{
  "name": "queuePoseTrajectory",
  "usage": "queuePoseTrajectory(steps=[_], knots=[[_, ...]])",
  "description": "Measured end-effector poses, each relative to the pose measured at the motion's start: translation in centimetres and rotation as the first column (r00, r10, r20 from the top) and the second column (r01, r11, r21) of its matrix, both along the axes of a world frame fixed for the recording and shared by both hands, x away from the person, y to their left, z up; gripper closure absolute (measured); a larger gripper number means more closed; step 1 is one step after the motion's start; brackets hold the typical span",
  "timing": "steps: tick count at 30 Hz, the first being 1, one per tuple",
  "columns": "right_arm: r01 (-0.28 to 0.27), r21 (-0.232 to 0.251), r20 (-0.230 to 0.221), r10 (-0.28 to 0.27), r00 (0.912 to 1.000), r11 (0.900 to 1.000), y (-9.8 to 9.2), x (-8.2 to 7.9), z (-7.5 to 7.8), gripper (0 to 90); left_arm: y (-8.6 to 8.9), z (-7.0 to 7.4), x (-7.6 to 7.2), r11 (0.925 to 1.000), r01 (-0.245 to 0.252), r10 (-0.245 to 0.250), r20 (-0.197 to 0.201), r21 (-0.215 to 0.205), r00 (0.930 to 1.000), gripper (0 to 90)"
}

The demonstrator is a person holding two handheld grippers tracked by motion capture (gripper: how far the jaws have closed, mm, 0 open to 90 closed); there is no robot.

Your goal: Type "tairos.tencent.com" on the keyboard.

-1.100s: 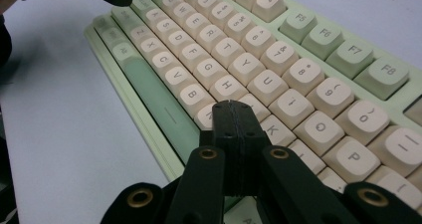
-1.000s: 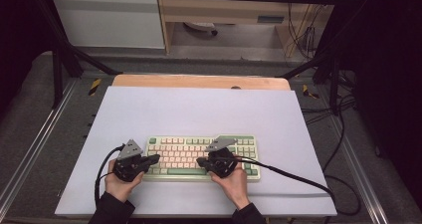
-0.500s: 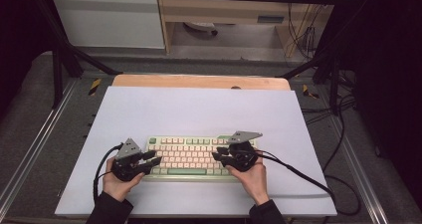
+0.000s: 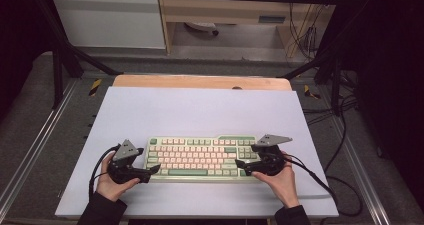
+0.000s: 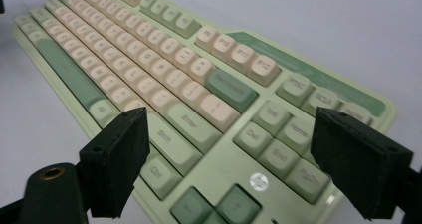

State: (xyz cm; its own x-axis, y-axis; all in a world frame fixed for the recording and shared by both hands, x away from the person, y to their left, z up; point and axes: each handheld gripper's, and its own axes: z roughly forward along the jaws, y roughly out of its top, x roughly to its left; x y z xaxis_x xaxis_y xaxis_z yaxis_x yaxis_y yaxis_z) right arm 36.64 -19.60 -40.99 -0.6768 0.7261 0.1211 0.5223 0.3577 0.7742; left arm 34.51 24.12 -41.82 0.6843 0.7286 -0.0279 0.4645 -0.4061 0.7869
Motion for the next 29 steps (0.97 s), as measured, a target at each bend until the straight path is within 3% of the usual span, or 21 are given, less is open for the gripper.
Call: queuePoseTrajectory(steps=[10, 15, 18, 29], knots=[[0.032, 0.012, -0.028, -0.032, 0.9991, 0.999, -3.5, -0.6, -1.8, 3.0, 1.5, -0.8, -0.6, 0.9992, 0.018, -0.017, -0.020, 0.036, 0.9996, 5.5], [0.044, 0.011, -0.023, -0.044, 0.9988, 0.999, -4.7, -1.2, -2.3, 0.8, 2.3, -1.3, -0.8, 0.9995, 0.014, -0.013, -0.027, 0.029, 0.9995, 5.8], [0.046, 0.040, -0.011, -0.046, 0.9989, 0.998, -5.4, -1.6, -2.4, 1.2, 2.7, -1.6, -0.8, 0.9999, 0.008, -0.007, -0.032, 0.014, 0.9995, 6.6], [0.019, 0.034, -0.021, -0.018, 0.9996, 0.999, -5.4, -1.7, -2.6, 1.4, 3.1, -2.0, -0.9, 0.9998, 0.004, -0.003, -0.035, 0.019, 0.9994, 7.3]])
